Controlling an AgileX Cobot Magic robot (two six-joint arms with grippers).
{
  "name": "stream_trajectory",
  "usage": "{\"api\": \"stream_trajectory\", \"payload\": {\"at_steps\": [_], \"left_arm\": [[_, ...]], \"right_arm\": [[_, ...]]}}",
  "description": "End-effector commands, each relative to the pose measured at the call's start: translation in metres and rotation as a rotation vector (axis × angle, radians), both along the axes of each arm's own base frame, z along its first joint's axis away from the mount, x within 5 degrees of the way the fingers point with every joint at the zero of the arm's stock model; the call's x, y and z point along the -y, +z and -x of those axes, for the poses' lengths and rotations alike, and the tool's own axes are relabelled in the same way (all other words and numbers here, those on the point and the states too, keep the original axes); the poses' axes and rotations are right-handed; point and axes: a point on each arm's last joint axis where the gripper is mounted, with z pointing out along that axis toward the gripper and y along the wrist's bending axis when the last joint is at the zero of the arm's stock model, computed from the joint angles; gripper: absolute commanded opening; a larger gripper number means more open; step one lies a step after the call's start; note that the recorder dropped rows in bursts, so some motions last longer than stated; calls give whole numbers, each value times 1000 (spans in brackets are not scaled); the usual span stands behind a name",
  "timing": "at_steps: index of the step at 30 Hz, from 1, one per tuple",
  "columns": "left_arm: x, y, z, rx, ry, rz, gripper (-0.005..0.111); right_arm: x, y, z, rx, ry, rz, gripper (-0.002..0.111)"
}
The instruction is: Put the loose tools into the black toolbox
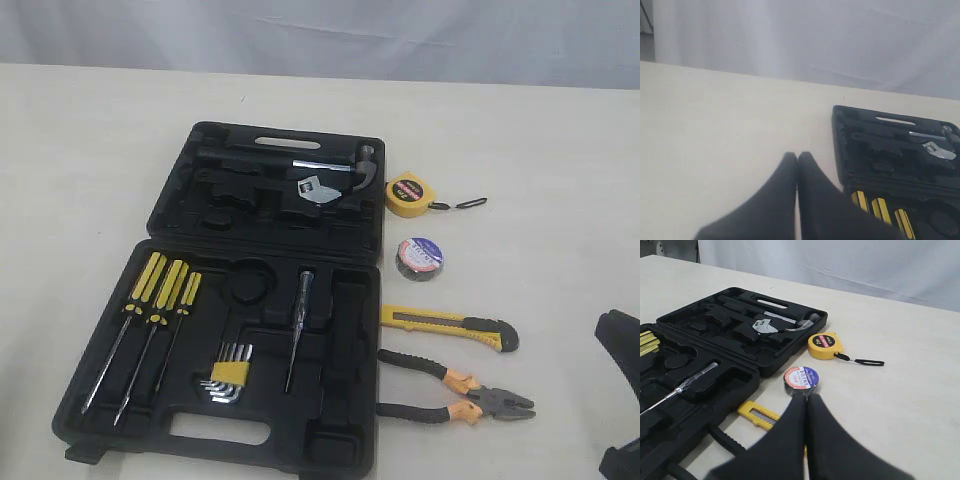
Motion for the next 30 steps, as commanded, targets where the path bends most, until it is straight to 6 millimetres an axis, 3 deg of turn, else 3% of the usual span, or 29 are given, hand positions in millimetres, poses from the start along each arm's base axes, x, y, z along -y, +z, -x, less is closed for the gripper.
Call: {"api": "stream_trajectory", "payload": {"at_steps": [1,11,15,21,30], "left_arm": [[0,2,0,2,-5,-5,0],[0,2,0,2,-5,-5,0],[0,2,0,2,-5,-5,0],[0,2,0,2,-5,-5,0],[0,2,0,2,-5,-5,0]], "right_arm": [[0,0,0,4,-4,1,-1],[0,2,0,30,-5,1,-1],[3,11,-3,176,2,150,-1],[2,32,-3,391,-19,79,-1],[3,41,-2,424,-40,-202,-1]]}}
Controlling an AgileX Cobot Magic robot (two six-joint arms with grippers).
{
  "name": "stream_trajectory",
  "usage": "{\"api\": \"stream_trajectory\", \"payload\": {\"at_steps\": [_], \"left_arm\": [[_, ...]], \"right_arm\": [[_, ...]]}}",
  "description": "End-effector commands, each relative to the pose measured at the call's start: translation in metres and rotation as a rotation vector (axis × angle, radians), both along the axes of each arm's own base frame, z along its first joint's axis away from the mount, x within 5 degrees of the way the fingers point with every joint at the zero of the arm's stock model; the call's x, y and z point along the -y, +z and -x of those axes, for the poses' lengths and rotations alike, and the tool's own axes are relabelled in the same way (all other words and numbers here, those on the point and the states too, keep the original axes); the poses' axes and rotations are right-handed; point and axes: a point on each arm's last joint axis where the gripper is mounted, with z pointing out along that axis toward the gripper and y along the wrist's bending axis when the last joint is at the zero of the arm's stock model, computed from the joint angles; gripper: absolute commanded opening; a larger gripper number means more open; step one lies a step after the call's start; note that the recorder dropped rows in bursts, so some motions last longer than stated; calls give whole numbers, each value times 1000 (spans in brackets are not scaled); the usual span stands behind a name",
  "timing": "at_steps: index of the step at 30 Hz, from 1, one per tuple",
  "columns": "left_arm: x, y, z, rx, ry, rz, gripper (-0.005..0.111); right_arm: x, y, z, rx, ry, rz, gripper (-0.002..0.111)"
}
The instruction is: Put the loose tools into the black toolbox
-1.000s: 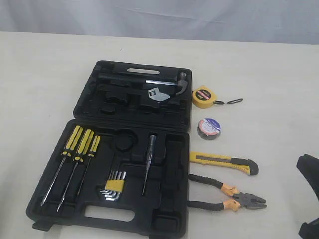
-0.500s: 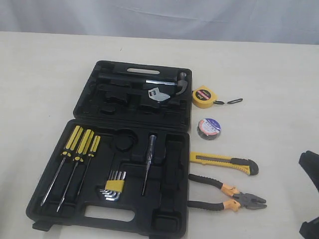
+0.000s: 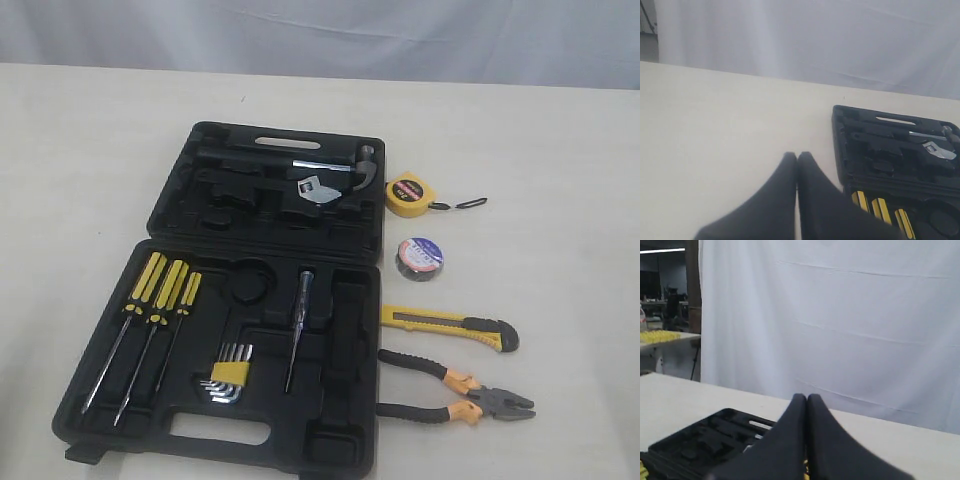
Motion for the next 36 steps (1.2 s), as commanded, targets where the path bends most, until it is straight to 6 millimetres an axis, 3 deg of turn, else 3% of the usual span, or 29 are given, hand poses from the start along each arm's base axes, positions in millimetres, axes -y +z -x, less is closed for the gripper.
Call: {"api": "stream_trajectory", "payload": {"at_steps": [1,6,10,12,14,22,27,32,36], "left_arm": [[0,2,0,2,-5,-4,0],[0,2,0,2,-5,-4,0],[0,2,0,2,-5,-4,0],[0,2,0,2,-5,-4,0],[0,2,0,2,-5,-4,0],[0,2,0,2,-5,-4,0],[0,2,0,2,-5,-4,0],[0,2,0,2,-5,-4,0],[0,2,0,1,-6,3,0]], "right_arm": [[0,5,1,35,18,-132,-1],[1,16,4,126,53,-274,-1],[4,10,1,-5,65,-522,-1],[2,4,0,-95,54,-475,-1],[0,11,2,-191,45,-422,-1],[-3,89,7,-457,32,-186,-1],[-11,117,-16,-782,47,63,-1],[-26,127,-44,-994,120,191,-1],[-43,114,-71,-1130,148,405,-1]]}}
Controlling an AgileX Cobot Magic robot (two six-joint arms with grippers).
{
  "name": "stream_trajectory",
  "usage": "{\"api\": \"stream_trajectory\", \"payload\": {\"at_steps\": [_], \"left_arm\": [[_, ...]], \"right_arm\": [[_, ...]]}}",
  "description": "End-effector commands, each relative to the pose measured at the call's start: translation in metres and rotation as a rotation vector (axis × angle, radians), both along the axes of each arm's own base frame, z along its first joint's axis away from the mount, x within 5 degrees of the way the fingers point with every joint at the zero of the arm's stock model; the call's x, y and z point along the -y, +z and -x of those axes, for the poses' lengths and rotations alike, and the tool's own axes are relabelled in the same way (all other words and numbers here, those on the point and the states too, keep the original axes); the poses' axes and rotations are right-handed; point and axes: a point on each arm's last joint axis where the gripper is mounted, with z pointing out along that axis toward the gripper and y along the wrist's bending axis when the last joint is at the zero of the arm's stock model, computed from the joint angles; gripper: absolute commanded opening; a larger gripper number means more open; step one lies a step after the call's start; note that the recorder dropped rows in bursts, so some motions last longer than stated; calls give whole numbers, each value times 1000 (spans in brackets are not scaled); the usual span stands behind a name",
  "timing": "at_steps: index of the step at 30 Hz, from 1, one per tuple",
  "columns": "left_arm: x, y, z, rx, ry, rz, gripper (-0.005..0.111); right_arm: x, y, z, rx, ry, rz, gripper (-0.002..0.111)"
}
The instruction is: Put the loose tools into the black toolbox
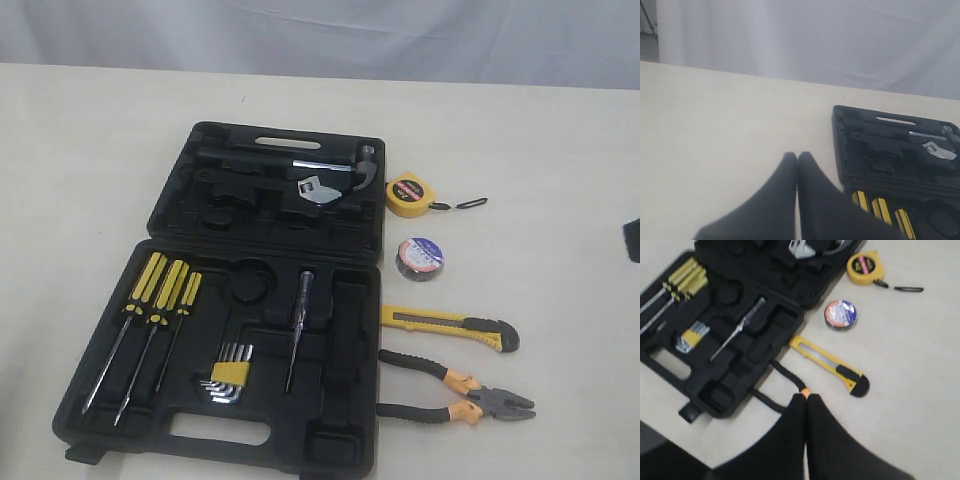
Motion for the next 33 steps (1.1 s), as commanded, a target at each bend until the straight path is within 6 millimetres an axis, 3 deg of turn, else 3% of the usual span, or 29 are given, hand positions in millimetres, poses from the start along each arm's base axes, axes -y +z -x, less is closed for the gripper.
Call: {"api": "stream_trajectory", "payload": {"at_steps": [1,8,9,17,21,22,24,26,28,33], "left_arm": [[0,2,0,1,-6,3,0],[0,2,0,1,-6,3,0],[0,2,0,1,-6,3,0],[0,2,0,1,-6,3,0],[0,2,0,1,-6,3,0],[0,2,0,1,-6,3,0],[0,2,0,1,-6,3,0],[0,2,0,1,-6,3,0],[0,2,0,2,-5,-5,0],[0,2,0,2,-5,-5,0]], "right_arm": [[-17,-17,-30,-168,124,229,-1],[-46,-58,-74,-393,219,402,-1],[-52,-70,-88,-398,221,414,-1],[-50,-140,-171,-364,34,245,0],[-63,-147,-209,-403,-1,238,1],[-65,-145,-216,-416,-7,240,4],[-70,-149,-230,-464,-22,242,24],[-73,-160,-238,-498,-26,252,55],[-73,-173,-240,-525,-23,269,67],[-74,-192,-244,-552,-23,280,67]]}}
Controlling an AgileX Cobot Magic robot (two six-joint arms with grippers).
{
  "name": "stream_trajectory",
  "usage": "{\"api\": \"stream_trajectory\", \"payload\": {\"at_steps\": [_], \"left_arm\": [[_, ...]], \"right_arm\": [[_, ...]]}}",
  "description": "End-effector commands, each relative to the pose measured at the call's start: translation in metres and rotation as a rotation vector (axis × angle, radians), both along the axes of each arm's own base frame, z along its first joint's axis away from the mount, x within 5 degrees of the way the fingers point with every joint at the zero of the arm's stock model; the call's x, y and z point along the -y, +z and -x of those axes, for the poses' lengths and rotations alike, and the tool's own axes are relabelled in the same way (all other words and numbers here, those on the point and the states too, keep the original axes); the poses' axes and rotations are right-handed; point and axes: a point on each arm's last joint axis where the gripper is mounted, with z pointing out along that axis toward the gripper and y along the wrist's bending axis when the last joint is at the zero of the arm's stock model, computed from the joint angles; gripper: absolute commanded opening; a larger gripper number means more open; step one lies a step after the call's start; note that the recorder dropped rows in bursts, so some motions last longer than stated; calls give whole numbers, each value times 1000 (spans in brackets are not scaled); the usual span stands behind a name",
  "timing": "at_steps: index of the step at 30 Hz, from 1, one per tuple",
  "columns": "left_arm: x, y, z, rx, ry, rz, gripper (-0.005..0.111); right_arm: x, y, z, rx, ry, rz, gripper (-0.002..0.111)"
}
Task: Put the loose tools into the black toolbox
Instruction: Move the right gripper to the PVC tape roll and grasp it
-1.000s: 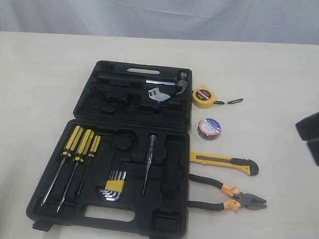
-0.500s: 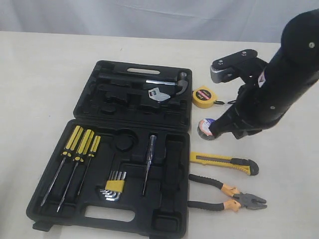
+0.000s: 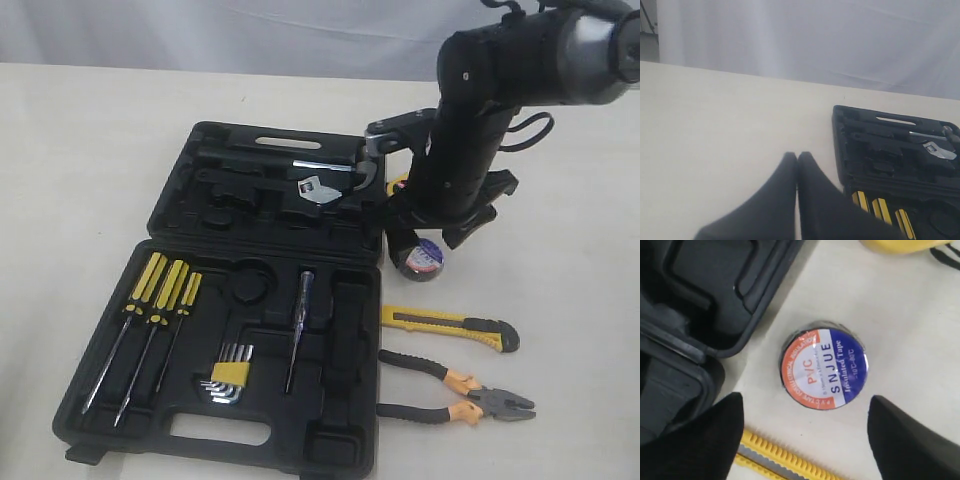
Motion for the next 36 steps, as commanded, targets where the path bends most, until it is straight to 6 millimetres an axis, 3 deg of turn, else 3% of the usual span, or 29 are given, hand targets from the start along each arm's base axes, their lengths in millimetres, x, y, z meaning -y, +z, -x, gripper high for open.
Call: {"api": "stream_trajectory", "payload": {"at_steps": [1,7,13,26,29,33,36], "left_arm": [[0,2,0,2,-5,-5,0],[0,2,0,2,-5,-5,0],[0,2,0,2,-5,-5,0],[0,2,0,2,-5,-5,0],[0,2,0,2,-5,-5,0],[0,2,0,2,-5,-5,0],[0,2,0,2,-5,-5,0]], "right_arm": [[2,-9,-5,6,-26,7,67],[0,-20,-13,49,-32,5,67],[13,-27,-19,58,-82,12,67],[19,-47,-19,-11,-74,40,66],[19,-47,-19,-14,-55,43,56],[20,-39,-15,-30,-54,49,27],[21,-26,-13,-34,-56,52,12]]}}
